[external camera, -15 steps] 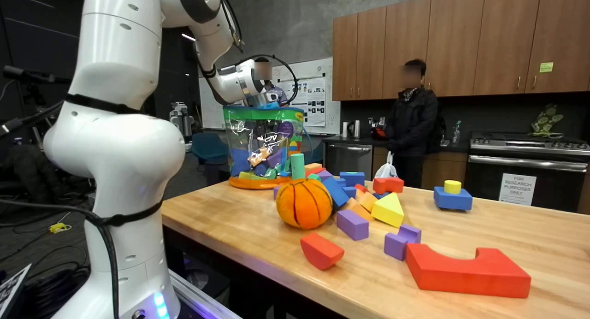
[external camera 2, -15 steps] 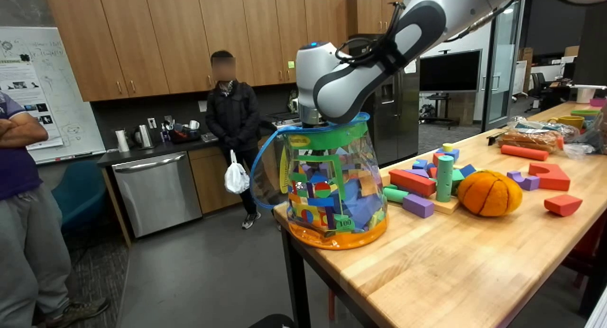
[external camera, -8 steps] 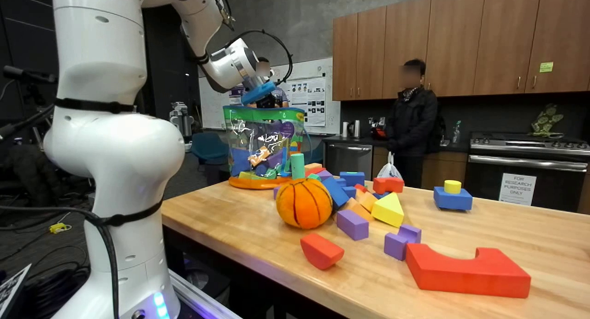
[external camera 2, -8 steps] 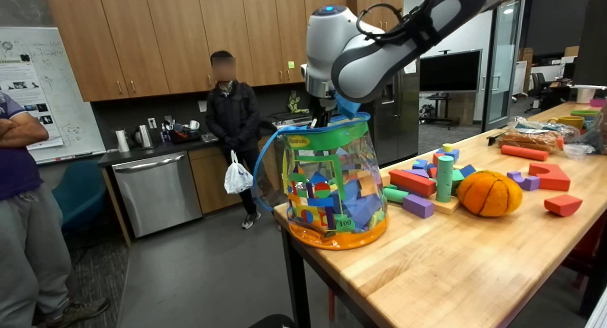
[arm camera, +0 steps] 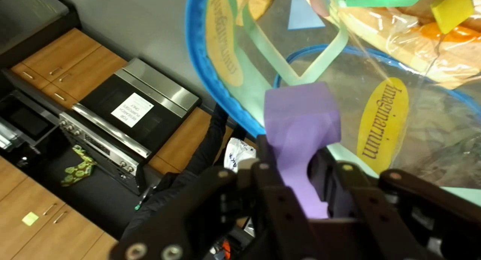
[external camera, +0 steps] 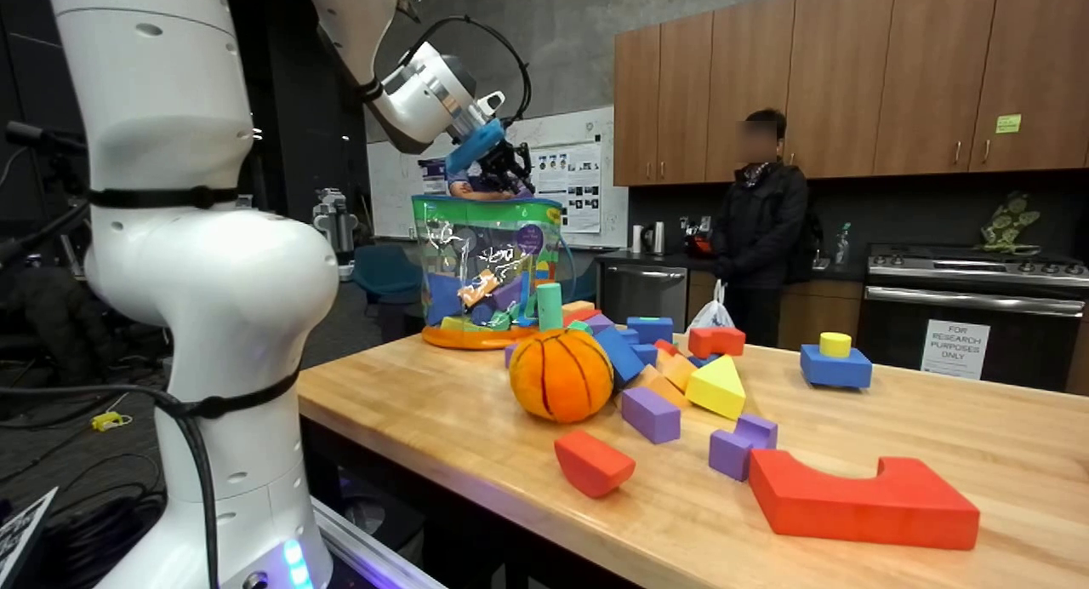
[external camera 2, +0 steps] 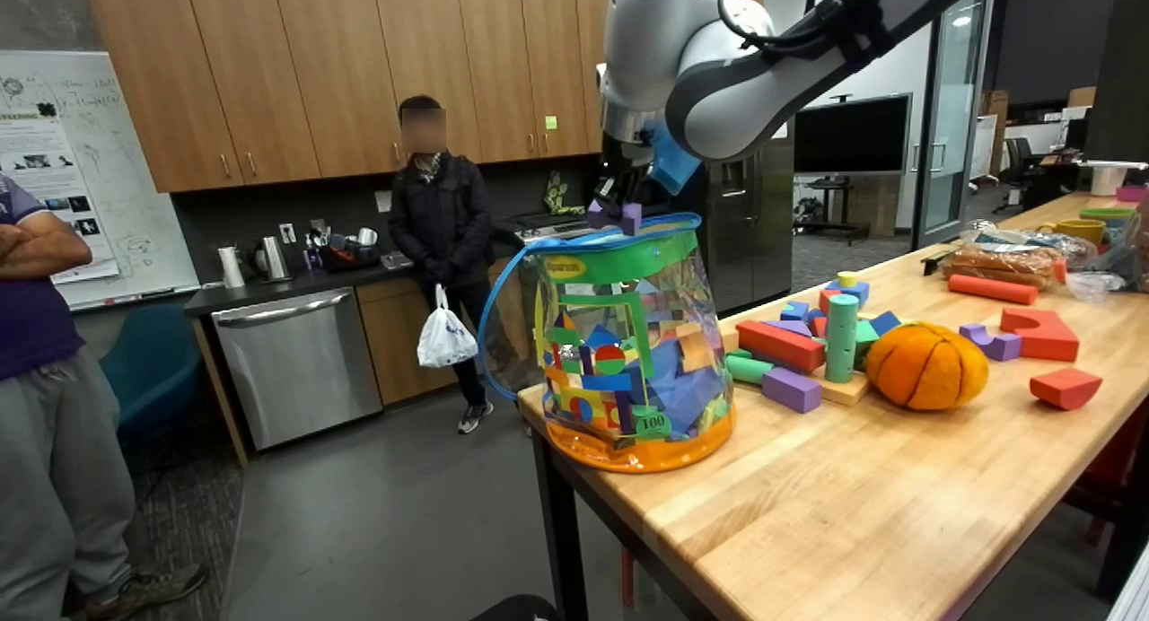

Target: Remove a purple block from the clear bag and put it on the table

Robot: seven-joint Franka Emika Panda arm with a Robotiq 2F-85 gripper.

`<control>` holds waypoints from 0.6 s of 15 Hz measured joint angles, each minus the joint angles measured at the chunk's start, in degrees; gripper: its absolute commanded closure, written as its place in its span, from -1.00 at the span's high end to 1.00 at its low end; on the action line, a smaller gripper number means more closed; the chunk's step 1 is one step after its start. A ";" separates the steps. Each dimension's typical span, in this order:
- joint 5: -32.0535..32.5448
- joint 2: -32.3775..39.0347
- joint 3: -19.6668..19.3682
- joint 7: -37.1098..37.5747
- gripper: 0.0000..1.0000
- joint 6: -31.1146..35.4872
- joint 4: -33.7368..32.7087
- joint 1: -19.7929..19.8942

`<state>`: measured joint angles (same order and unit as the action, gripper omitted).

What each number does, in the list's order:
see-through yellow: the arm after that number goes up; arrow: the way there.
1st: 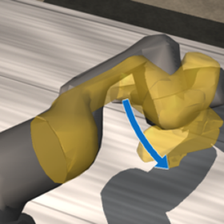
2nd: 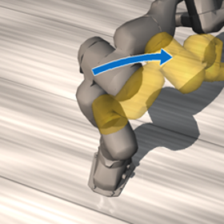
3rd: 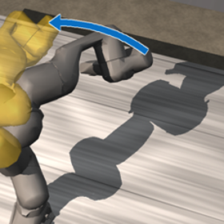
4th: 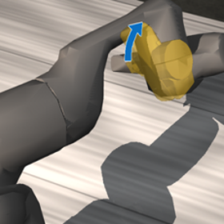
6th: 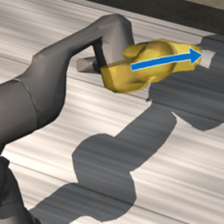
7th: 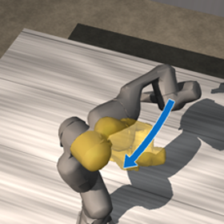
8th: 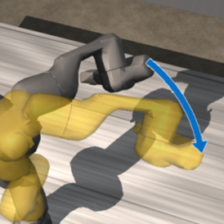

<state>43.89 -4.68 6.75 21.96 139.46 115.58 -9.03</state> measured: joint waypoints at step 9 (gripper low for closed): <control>6.55 -4.85 0.04 13.92 -0.86 0.00 2.41 4.70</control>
<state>50.44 -9.54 6.79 35.88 139.46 117.99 -4.33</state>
